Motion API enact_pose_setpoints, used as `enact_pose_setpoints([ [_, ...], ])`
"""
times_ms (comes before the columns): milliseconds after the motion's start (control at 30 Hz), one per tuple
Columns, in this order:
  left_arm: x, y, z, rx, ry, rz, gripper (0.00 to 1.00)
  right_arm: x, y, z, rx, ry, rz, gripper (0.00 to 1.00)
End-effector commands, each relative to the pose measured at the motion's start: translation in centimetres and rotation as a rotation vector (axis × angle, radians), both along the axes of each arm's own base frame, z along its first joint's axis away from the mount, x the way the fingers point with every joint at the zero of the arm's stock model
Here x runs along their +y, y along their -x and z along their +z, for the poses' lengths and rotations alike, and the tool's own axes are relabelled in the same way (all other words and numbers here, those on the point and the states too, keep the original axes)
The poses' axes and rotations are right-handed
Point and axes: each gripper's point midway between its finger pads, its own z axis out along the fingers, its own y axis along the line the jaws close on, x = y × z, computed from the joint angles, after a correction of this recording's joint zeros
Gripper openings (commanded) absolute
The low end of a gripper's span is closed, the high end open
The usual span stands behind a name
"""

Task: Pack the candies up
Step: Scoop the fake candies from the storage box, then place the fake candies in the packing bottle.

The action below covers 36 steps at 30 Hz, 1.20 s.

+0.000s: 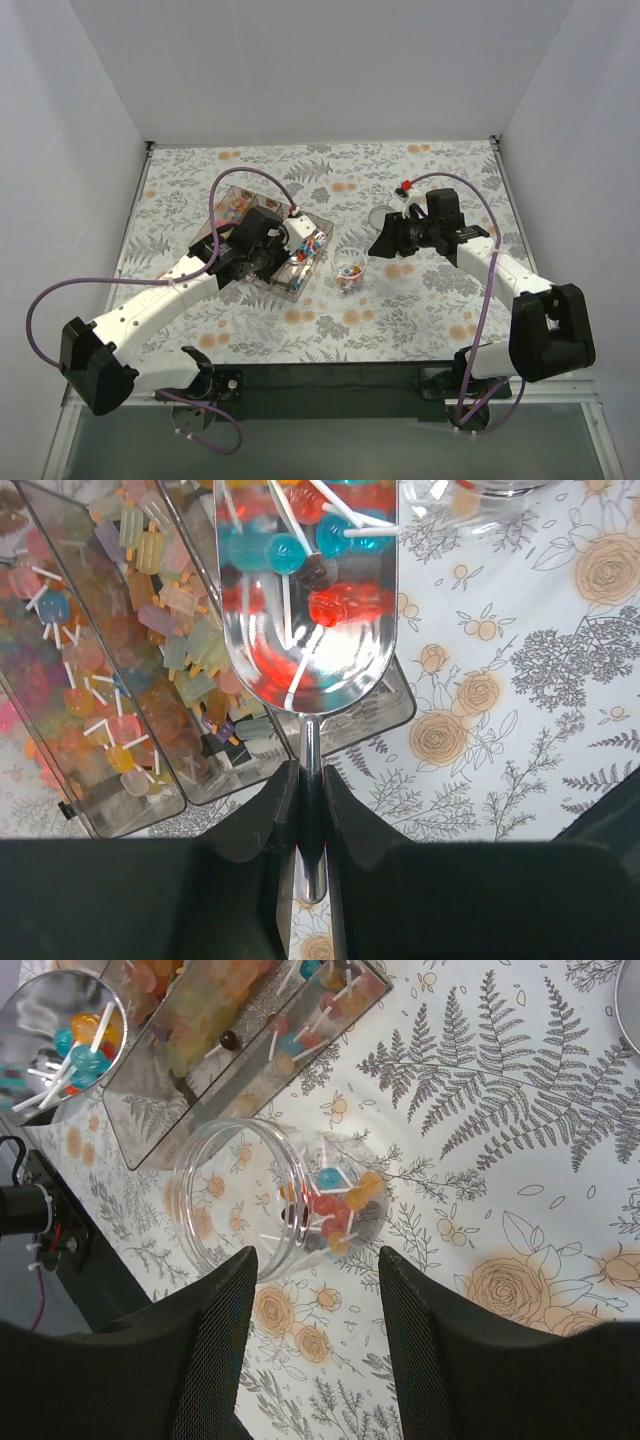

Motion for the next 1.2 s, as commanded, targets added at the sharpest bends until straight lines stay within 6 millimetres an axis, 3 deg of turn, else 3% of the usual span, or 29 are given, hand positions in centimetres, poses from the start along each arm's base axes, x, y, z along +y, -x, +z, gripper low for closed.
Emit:
enact_pose_setpoints([
  [0,-1.3,0.4,3.1,-0.045,0.04,-0.076,0.0,-0.6,0.2,0.3,-0.024,0.004,-0.008,0.59],
  [567,-5.5,4.2,2.4,0.037,-0.152,-0.155,0.0,-1.5,1.1,0.9,-0.035,-0.003,-0.023,0.59],
  [933,-5.8,4.4,2.6,0.078,-0.291,-0.075,0.0,-2.0,2.4,0.1,-0.025,-0.007,-0.013,0.59],
  [1167,-6.3,4.8,2.5,0.092,-0.352,-0.068,0.0,-2.2,3.0,0.6,-0.038,-0.018,-0.021,0.59],
])
